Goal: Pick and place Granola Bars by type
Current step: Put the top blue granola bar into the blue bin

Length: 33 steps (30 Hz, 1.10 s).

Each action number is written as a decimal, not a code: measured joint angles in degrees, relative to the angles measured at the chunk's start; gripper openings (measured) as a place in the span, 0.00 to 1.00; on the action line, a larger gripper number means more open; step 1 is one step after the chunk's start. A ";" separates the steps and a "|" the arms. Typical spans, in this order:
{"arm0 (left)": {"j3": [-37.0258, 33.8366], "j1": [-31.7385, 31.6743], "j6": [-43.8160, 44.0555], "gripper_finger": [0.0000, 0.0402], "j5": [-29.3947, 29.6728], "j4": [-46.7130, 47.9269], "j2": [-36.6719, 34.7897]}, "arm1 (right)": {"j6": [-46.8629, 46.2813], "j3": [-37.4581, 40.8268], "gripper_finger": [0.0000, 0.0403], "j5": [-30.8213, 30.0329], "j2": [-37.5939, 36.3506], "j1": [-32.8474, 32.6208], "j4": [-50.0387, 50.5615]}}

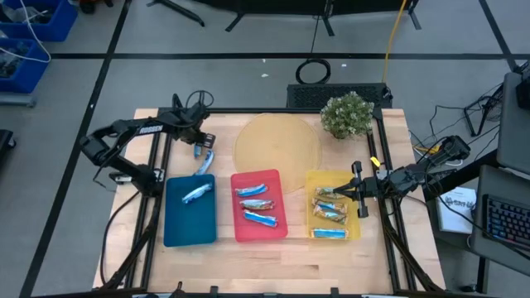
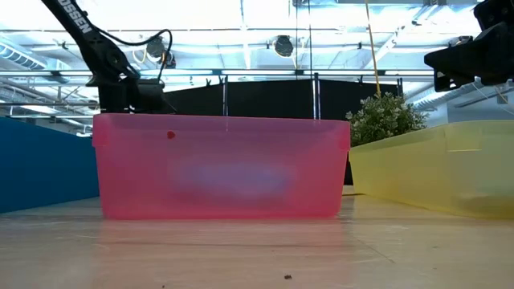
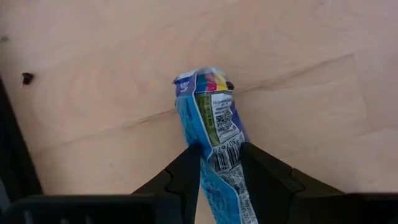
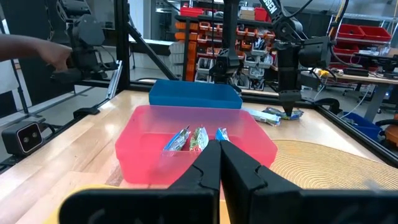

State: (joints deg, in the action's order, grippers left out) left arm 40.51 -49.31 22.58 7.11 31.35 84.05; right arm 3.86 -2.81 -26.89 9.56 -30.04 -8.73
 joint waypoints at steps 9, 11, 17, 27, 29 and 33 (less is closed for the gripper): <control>0.03 -0.06 -3.59 0.09 0.06 0.22 0.00 | 0.00 0.01 0.00 0.00 0.00 -0.01 0.01; 0.07 -0.08 -4.55 0.03 0.96 0.01 0.00 | -0.02 0.00 0.00 0.00 0.00 -0.01 0.00; 0.17 0.89 -7.99 0.01 2.01 1.10 -3.18 | -0.02 0.00 0.00 0.00 0.00 -0.02 0.02; 1.84 14.29 -11.14 0.00 -4.24 11.65 -27.07 | 0.00 0.00 0.00 0.00 0.00 0.00 0.00; 2.98 19.61 -10.66 0.00 -3.85 14.06 -32.25 | -0.02 0.00 0.00 0.00 0.00 -0.02 0.00; 4.86 32.57 -11.60 0.00 -4.05 17.65 -41.11 | -0.01 0.00 0.00 0.00 0.00 -0.02 0.00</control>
State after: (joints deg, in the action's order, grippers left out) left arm 45.37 -16.73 10.98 3.07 48.99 42.94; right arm 3.85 -2.81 -26.89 9.56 -30.06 -8.73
